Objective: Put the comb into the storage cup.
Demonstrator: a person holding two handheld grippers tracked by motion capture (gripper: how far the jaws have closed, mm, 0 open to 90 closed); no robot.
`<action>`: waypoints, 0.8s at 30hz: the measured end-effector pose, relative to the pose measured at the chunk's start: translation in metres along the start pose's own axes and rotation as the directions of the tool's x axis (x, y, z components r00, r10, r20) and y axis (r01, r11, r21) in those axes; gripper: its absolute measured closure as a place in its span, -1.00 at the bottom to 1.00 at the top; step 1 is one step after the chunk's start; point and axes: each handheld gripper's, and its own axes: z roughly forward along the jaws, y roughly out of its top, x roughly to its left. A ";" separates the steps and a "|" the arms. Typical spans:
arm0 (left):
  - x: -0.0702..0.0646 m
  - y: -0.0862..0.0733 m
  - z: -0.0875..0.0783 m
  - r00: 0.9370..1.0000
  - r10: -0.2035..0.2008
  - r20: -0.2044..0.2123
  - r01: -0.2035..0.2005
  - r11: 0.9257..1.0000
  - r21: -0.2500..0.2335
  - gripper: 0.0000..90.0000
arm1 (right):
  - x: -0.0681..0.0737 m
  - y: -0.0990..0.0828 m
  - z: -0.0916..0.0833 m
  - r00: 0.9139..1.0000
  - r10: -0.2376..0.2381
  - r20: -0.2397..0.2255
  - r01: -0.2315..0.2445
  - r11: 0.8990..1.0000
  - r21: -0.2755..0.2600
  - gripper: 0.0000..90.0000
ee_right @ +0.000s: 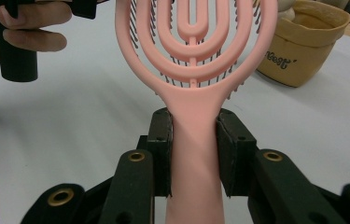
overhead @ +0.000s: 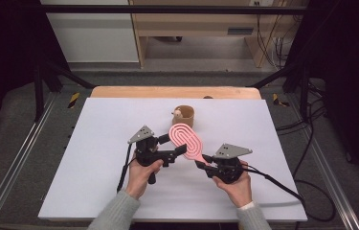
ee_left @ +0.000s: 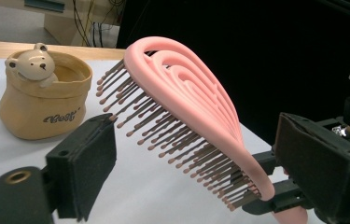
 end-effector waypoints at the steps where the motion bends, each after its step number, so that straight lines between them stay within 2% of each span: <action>1: 0.000 0.000 0.001 1.000 -0.002 -0.001 0.002 1.000 -0.002 -0.69 | 0.000 0.000 0.000 1.000 0.001 -0.001 -0.001 1.000 0.000 0.54; 12: -0.005 -0.002 0.011 0.999 -0.042 -0.002 0.042 0.999 -0.013 -0.37 | 0.000 0.000 0.000 1.000 -0.005 -0.003 0.005 1.000 -0.008 0.54; 20: -0.005 -0.002 0.012 0.997 -0.076 -0.008 0.076 0.997 -0.019 -0.13 | 0.001 0.000 -0.001 1.000 -0.009 -0.004 0.009 1.000 -0.015 0.54; 24: -0.005 -0.002 0.012 0.996 -0.094 -0.002 0.094 0.996 -0.013 -0.09 | 0.001 0.000 0.000 1.000 -0.010 -0.006 0.010 1.000 -0.015 0.54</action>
